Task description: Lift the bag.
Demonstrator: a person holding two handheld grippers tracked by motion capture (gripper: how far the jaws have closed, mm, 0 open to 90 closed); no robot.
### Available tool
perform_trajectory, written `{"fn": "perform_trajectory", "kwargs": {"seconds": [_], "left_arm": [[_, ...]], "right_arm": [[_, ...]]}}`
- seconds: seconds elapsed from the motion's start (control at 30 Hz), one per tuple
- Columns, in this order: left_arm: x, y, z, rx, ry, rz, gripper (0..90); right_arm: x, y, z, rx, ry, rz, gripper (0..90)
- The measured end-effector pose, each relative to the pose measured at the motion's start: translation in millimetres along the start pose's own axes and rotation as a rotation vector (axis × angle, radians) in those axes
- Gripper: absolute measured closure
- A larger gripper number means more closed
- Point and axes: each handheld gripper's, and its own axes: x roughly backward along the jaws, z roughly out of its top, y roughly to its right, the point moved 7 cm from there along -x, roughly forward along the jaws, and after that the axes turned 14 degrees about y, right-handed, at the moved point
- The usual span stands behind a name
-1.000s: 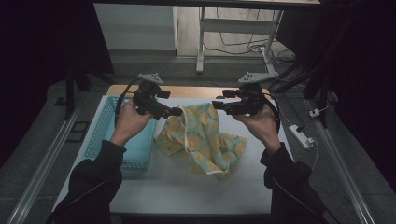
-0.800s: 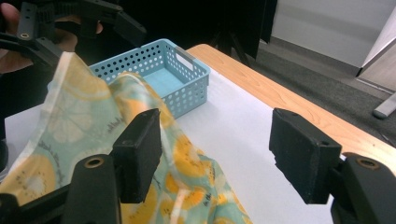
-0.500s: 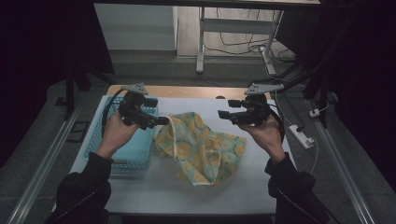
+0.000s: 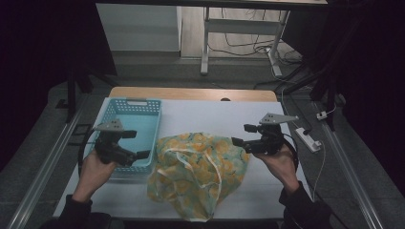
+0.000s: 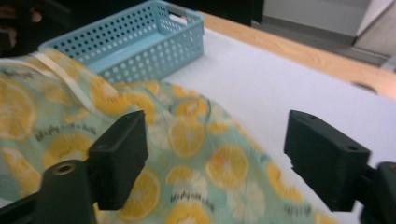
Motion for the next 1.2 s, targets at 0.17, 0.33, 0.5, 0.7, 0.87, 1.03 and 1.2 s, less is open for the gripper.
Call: {"fn": "perform_trajectory", "kwargs": {"seconds": [0.17, 0.33, 0.5, 0.7, 0.87, 1.03, 1.2], "left_arm": [[13.7, 6.2, -31.5, 0.027, -0.010, 0.044, 0.0], [33.2, 12.1, -51.7, 0.052, 0.035, 0.102, 0.0], [48.6, 17.5, -76.9, 0.083, 0.042, 0.156, 0.0], [57.1, 21.1, -98.0, 0.091, 0.035, 0.209, 0.0], [55.3, 21.6, -111.9, 0.092, -0.005, 0.236, 0.0], [53.5, 21.2, -118.0, 0.080, -0.031, 0.260, 0.0], [52.0, 21.2, -119.5, 0.074, -0.054, 0.260, 0.0]], "right_arm": [[18.8, -2.6, -23.8, 0.016, -0.023, -0.065, 8.5], [40.9, -3.9, -51.0, 0.000, -0.026, -0.106, 7.1], [62.4, -3.1, -82.6, -0.038, -0.046, -0.148, 2.0], [90.8, -3.0, -113.9, -0.067, -0.078, -0.215, 0.0], [106.2, -3.3, -133.1, -0.039, -0.121, -0.275, 0.0], [116.8, -2.0, -146.0, -0.052, -0.152, -0.294, 0.0], [122.3, -0.9, -144.7, -0.090, -0.120, -0.298, 0.0]]}}
